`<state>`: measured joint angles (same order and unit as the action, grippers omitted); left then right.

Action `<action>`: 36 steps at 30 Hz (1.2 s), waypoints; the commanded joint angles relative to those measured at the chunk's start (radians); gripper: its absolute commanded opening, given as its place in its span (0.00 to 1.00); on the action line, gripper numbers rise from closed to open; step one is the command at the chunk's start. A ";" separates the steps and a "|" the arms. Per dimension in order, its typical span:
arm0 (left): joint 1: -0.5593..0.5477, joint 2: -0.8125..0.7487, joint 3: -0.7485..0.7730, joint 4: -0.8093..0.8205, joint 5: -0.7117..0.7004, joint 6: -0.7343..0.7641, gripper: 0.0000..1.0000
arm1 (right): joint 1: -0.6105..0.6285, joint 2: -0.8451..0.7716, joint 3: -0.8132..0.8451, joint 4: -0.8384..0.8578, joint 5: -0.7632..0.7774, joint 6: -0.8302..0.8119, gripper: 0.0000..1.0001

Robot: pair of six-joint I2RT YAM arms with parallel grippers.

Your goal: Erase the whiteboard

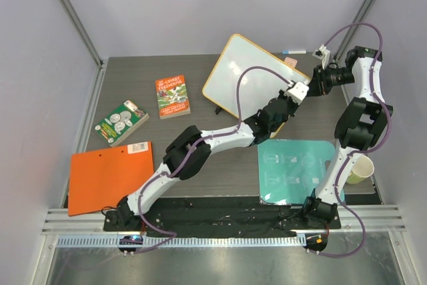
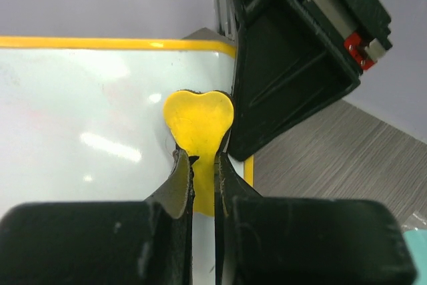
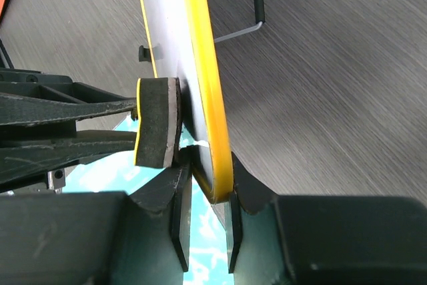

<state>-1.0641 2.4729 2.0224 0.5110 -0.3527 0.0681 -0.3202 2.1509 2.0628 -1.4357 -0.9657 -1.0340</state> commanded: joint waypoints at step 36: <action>0.167 -0.305 -0.541 -0.295 0.002 -0.300 0.00 | 0.033 -0.108 0.046 -0.069 0.022 -0.103 0.01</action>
<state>-0.8547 2.1593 1.5295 0.3775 -0.3729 -0.1745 -0.2985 2.1349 2.0781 -1.4448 -0.9920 -0.9962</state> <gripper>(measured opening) 0.060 0.248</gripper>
